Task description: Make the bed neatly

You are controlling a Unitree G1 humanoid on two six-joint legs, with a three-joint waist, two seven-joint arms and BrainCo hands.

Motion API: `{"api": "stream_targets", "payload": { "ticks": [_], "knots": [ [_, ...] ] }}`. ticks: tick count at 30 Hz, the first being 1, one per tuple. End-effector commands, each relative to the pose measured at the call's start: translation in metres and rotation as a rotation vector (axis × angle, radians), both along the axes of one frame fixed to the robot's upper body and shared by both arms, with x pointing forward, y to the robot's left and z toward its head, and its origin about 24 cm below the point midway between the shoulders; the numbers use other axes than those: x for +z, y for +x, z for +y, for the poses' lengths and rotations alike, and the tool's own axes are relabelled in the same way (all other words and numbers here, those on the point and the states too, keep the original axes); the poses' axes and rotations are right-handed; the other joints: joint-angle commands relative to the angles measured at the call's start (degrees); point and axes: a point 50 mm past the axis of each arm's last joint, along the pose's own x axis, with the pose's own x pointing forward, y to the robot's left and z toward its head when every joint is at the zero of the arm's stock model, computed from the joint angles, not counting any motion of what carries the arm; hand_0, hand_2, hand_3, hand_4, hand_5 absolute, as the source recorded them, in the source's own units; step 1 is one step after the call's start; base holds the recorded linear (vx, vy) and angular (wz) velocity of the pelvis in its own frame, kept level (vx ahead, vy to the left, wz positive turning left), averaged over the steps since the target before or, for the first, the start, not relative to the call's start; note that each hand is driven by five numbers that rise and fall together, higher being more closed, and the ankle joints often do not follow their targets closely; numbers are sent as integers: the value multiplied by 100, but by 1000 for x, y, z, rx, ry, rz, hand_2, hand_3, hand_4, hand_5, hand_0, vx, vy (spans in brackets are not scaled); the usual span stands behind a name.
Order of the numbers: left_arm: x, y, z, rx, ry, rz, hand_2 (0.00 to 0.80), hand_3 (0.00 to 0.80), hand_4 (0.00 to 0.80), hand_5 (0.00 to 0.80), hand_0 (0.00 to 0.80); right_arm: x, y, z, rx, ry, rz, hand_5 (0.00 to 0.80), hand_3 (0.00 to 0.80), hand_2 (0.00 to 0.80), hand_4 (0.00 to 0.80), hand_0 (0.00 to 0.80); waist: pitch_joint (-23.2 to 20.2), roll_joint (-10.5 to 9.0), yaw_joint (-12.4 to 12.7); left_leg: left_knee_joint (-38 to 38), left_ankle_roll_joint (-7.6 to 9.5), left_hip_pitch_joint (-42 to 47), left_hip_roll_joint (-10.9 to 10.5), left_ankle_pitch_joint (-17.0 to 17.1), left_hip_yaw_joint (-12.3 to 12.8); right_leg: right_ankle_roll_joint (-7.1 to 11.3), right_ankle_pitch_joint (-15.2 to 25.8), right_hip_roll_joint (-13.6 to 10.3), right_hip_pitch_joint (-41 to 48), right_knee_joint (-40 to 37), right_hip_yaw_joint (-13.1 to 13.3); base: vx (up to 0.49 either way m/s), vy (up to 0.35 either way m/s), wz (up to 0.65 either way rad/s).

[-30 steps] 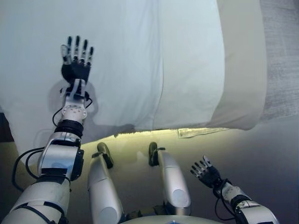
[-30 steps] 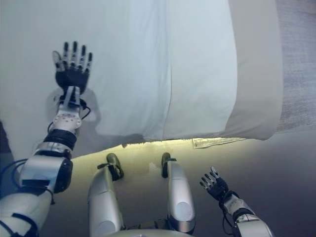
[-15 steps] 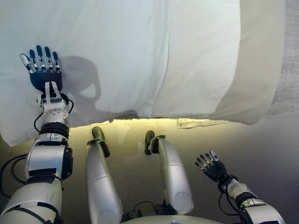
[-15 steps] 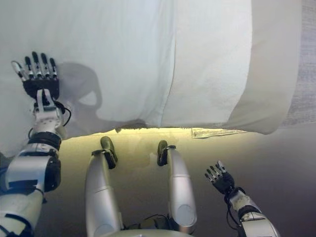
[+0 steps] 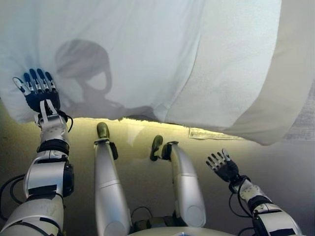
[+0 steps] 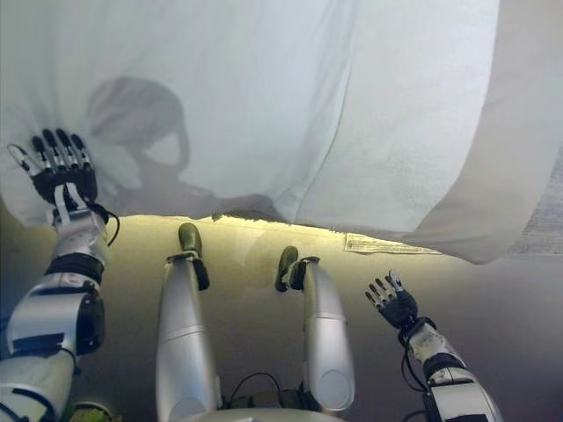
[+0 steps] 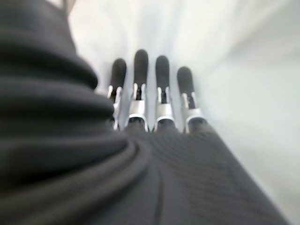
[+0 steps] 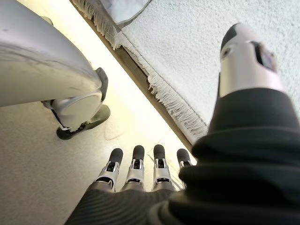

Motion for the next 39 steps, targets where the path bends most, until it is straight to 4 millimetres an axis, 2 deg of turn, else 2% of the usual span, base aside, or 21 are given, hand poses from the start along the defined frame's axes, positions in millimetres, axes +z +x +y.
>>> {"api": "stream_targets", "payload": {
  "ticks": [1,6,14,22,28,32,39],
  "knots": [
    [-10,-13,14,62,-75,-19,0,0,0,0,0,6,-3,-17,-50,-35,-29,0,0,0,0,0,100,-93,206,1150,257,207,-157,-1464,108,344,1196,27,-205,-742,98,-44,-34,10],
    [-30,-24,18,96,-124,13,0,0,0,0,0,7,-1,-16,-53,-30,-46,0,0,0,0,0,100,-106,320,1118,223,184,-197,-1419,69,345,1181,-1,-169,-748,24,-31,-30,10],
    [-44,-43,33,166,-135,59,0,0,0,0,0,4,-13,-27,-95,-26,-43,0,0,0,0,0,100,-85,407,1070,196,195,-227,-1375,43,338,1153,-27,-125,-732,-31,-6,-16,5],
    [-67,-69,46,216,-173,114,0,0,0,0,0,5,-22,-43,-145,-50,-41,0,0,0,0,0,99,152,459,1032,159,315,-240,-1351,149,305,1016,-145,-60,-647,-22,-6,36,10],
    [-103,-86,32,205,-224,192,0,0,0,0,0,2,-26,-44,-150,-54,-40,0,0,0,0,0,56,316,487,1043,130,574,-263,-1418,272,300,854,-192,125,-561,6,11,29,5],
    [-140,-110,18,176,-265,294,0,0,0,0,0,-3,-35,-43,-147,-51,-22,0,0,0,0,0,-100,397,469,989,96,949,-218,-1480,429,303,748,-235,476,-641,7,65,26,7],
    [-191,-149,-14,44,-259,498,0,0,0,0,0,-13,-49,-40,-132,-54,30,0,0,0,0,0,-445,561,432,492,27,1808,-246,-1440,723,376,786,-388,1247,-1182,21,87,12,-3]
  ]
}}
